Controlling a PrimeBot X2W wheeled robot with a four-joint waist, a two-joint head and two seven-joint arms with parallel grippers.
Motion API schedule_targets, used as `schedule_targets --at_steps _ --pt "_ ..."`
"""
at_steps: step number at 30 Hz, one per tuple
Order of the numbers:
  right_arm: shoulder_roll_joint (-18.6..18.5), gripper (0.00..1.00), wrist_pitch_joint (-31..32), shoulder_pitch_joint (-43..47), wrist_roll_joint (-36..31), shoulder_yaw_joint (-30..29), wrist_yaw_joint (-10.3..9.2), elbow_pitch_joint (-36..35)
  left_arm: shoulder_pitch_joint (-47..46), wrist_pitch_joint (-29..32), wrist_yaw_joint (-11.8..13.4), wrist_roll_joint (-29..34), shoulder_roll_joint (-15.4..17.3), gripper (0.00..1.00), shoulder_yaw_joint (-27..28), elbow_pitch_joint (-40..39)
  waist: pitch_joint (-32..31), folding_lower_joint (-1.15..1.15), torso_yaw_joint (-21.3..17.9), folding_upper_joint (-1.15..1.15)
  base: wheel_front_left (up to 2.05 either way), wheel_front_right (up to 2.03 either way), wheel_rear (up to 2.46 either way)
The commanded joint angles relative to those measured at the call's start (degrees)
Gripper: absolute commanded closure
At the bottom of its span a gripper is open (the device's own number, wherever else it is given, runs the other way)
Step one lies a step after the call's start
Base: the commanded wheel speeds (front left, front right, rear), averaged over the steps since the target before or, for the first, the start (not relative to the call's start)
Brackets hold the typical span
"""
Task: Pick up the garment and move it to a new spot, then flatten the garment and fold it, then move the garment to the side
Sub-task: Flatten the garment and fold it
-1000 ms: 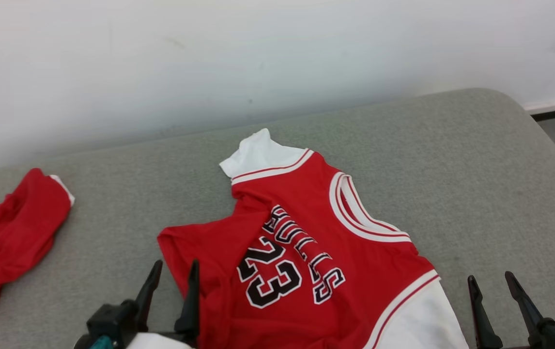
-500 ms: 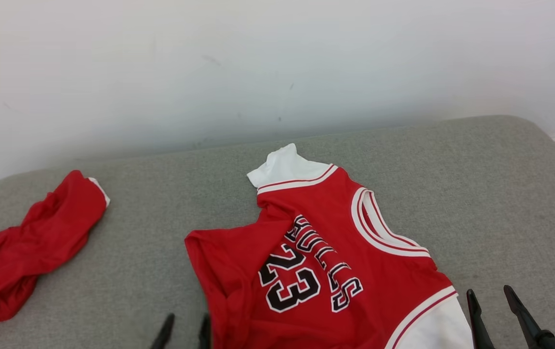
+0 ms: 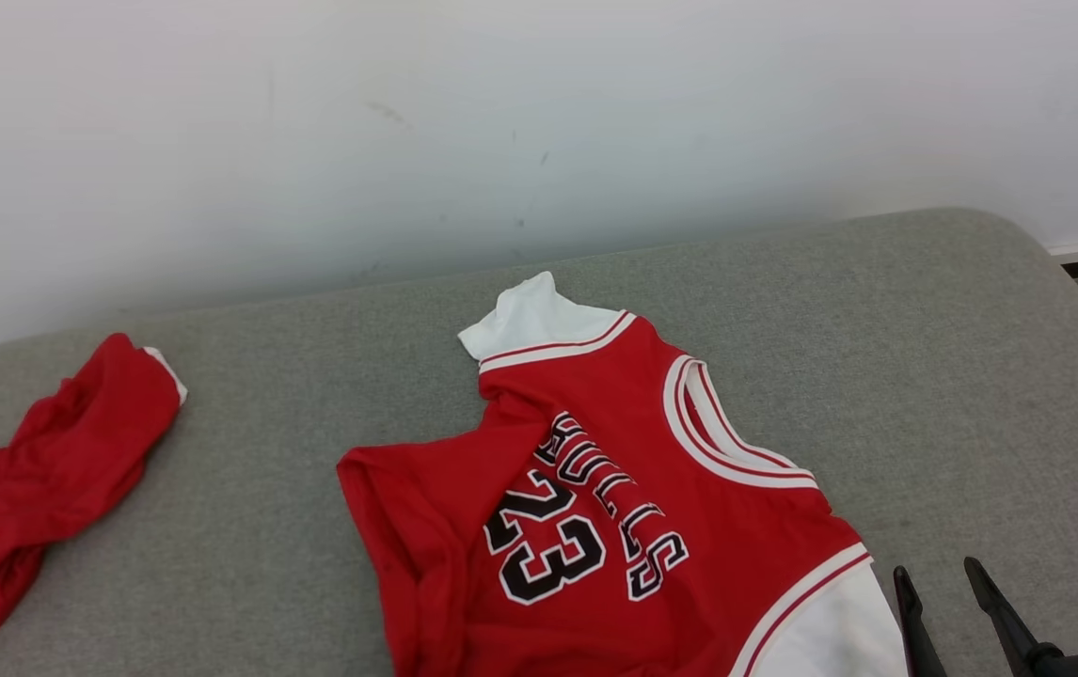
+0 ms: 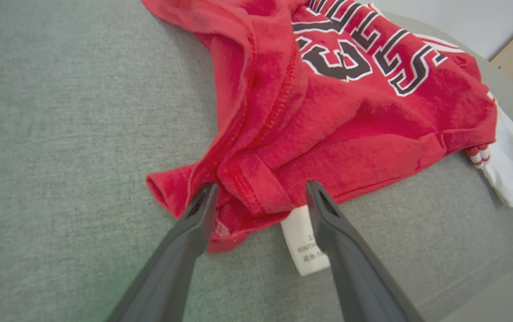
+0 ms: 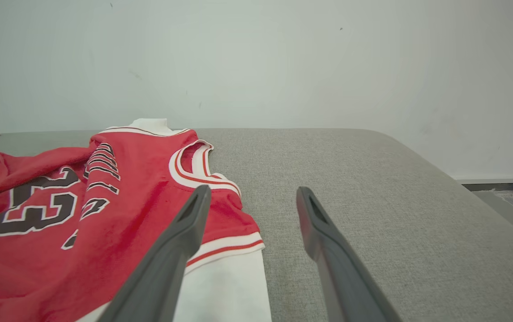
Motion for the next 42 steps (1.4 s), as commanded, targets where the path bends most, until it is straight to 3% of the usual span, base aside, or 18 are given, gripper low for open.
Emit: schedule_targets --at_steps 1,10,11,12,13,14,15,19,25,29,35,37,39,40,42 --pt "-0.2 0.00 0.1 0.6 0.4 -0.1 -0.13 0.0 0.2 0.4 0.5 0.5 0.1 0.00 0.1 0.8 0.2 0.00 -0.2 0.00 0.00 0.00 0.00" --pt "0.1 0.00 0.1 -0.1 0.7 0.3 -0.13 0.6 -2.3 0.0 2.1 -0.5 0.0 0.00 0.4 3.9 0.9 0.00 -1.1 0.00 0.00 0.00 0.00" --pt "0.1 0.00 0.1 -0.1 0.8 0.2 -0.13 0.6 -2.3 0.1 1.9 -0.9 0.0 0.17 0.5 4.0 0.9 0.00 -1.2 0.00 0.00 0.00 0.00" --pt "0.1 0.00 0.1 -0.2 0.8 0.2 -0.13 0.6 -2.4 0.1 1.7 -1.1 0.0 0.51 0.5 3.9 1.0 0.00 -1.2 0.00 0.00 0.00 0.00" --pt "0.0 0.00 0.1 -0.1 0.9 0.1 -0.13 0.6 -2.5 0.2 1.5 -1.6 0.0 0.64 0.6 3.8 1.0 0.00 -1.2 0.00 0.00 0.00 0.00" --pt "0.0 0.00 0.1 -0.1 0.9 -0.1 -0.13 0.6 -2.4 0.6 1.2 -2.3 0.0 0.94 0.8 3.7 1.0 0.00 -1.1 0.00 0.00 0.00 0.00" --pt "0.0 0.00 0.1 0.1 0.9 -0.2 -0.13 0.6 -2.3 1.0 0.6 -3.1 0.0 1.00 0.9 3.5 1.0 0.00 -1.1 0.00 0.00 0.00 0.00" --pt "-0.1 0.00 0.1 0.8 1.0 -0.7 -0.13 0.5 -1.1 4.6 -1.9 -7.5 0.3 1.00 2.0 0.3 0.8 0.00 -0.7 0.00 0.00 0.00 0.00" --pt "0.3 0.00 0.1 1.2 0.9 -0.6 -0.13 0.7 1.8 17.4 -4.9 -17.7 2.9 1.00 4.8 -9.6 0.5 0.00 0.3 0.00 0.00 0.00 0.00" --pt "0.5 0.00 0.1 1.1 1.1 -0.1 -0.13 0.9 3.0 24.6 -5.0 -23.0 6.1 1.00 7.4 -16.6 0.7 0.00 0.9 0.00 0.00 0.00 0.00" --pt "0.5 0.00 0.1 0.3 1.3 0.8 -0.13 1.2 2.9 33.7 -4.7 -28.3 9.4 1.00 9.0 -20.4 1.4 0.00 1.2 0.00 0.00 0.00 0.00" --pt "0.6 0.00 0.1 0.0 1.4 1.0 -0.13 1.3 2.3 35.6 -4.9 -30.4 9.6 0.72 9.5 -20.3 1.7 0.00 1.1 0.00 0.00 0.00 0.00" --pt "0.6 0.00 0.1 -0.1 1.4 1.1 -0.13 1.4 1.3 36.1 -5.0 -31.2 10.0 0.51 10.1 -19.6 2.0 0.00 0.9 0.00 0.00 0.00 0.00" --pt "0.6 0.00 0.1 -0.1 1.4 1.3 -0.13 1.4 1.0 35.8 -4.9 -31.2 10.3 0.00 10.6 -19.0 2.1 0.00 0.8 0.00 0.00 0.00 0.00" --pt "0.6 0.00 0.1 -0.2 1.4 1.4 -0.13 1.4 0.2 35.1 -4.4 -30.2 10.8 0.00 11.2 -17.6 2.4 0.00 0.6 0.00 0.00 0.00 0.00"
